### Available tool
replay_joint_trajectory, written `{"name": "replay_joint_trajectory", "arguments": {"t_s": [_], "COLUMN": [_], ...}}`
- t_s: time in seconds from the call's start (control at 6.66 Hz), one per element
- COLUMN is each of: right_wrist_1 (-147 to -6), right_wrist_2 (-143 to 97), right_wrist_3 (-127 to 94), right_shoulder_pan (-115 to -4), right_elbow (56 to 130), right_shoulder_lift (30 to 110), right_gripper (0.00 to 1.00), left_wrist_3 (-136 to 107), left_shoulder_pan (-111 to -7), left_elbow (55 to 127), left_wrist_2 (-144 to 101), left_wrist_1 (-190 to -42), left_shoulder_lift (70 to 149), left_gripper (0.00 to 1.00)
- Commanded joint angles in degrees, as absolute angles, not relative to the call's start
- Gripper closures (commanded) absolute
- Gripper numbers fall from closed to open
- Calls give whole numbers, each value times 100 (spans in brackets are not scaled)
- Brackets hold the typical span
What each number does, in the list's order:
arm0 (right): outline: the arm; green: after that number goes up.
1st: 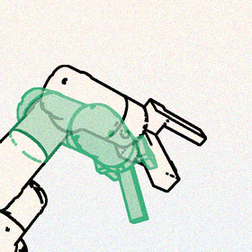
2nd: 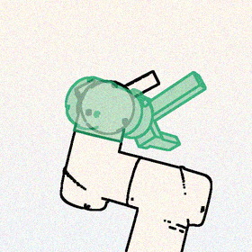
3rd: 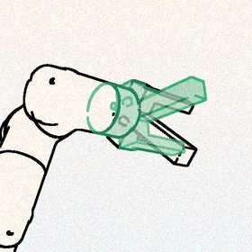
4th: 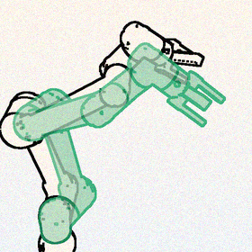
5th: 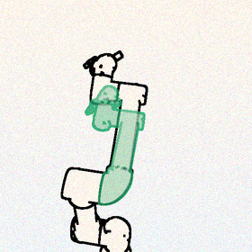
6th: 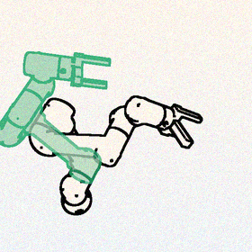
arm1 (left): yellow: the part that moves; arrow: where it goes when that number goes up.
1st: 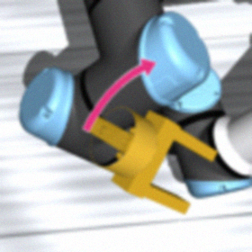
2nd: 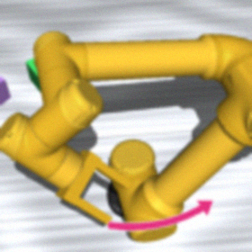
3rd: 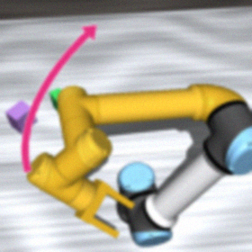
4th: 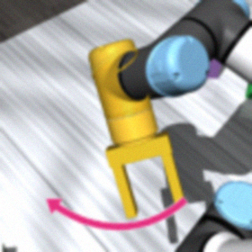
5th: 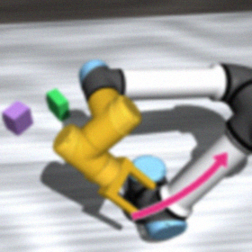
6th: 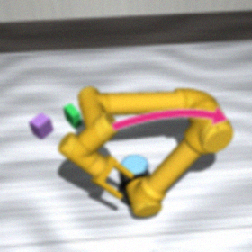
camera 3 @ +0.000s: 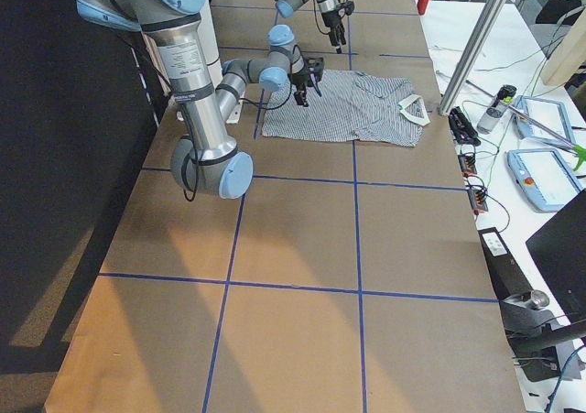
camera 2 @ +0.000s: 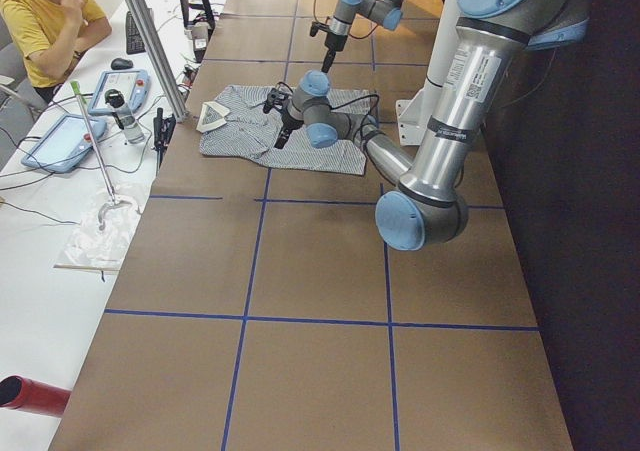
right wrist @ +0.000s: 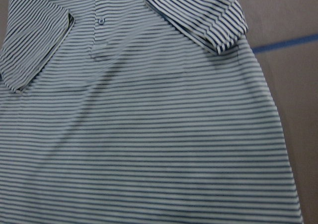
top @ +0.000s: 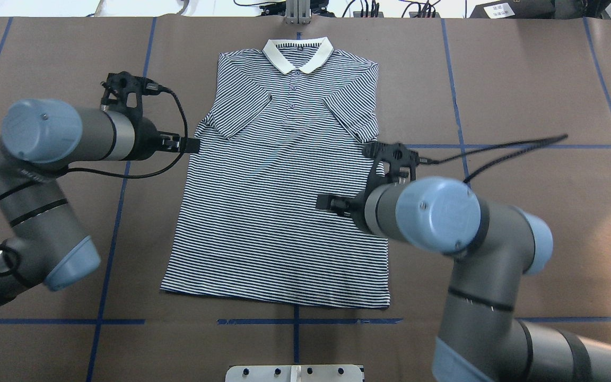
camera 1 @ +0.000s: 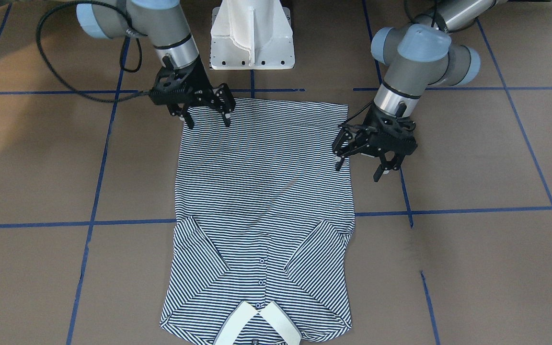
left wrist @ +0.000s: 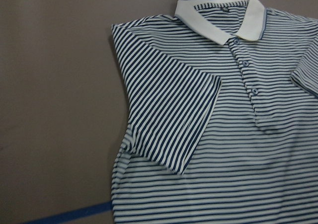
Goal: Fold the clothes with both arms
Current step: 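Move both grippers down to the polo's hem corners nearest the robot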
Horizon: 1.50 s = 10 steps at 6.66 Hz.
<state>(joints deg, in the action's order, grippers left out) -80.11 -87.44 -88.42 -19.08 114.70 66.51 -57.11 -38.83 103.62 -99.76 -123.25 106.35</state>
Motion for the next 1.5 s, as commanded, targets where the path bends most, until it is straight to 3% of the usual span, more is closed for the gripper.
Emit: {"name": "replay_joint_trajectory", "arguments": {"t_s": [0.0,0.15,0.3,0.45,0.6,1.35], "right_wrist_1": [-8559,-8561,-8534,-8525,-8525,-8517], "right_wrist_2": [-7606,-7498,-7497,-7497,-7497,-7480], "right_wrist_3": [-9866,-9887,-9888,-9888,-9888,-9905], "right_shoulder_pan": [-610,-546,-545,-554,-562,-562], "right_elbow": [12014,12023,12032,12076,12111,12111], "right_shoulder_lift": [7127,7345,7452,7462,7462,7541], "right_gripper": [8,8,8,7,6,3], "left_wrist_3": [-6396,-7025,-7788,-8414,-8507,-8517], "left_shoulder_pan": [-3229,-2704,-2089,-1639,-1530,-1450], "left_elbow": [11308,11555,11636,11602,11584,11294], "left_wrist_2": [-9784,-9539,-9110,-8757,-8702,-8692], "left_wrist_1": [-12454,-12463,-12445,-12402,-12349,-12085], "left_shoulder_lift": [9365,9021,8887,8886,8921,9237], "left_gripper": [0,0,16,42,51,54]}}
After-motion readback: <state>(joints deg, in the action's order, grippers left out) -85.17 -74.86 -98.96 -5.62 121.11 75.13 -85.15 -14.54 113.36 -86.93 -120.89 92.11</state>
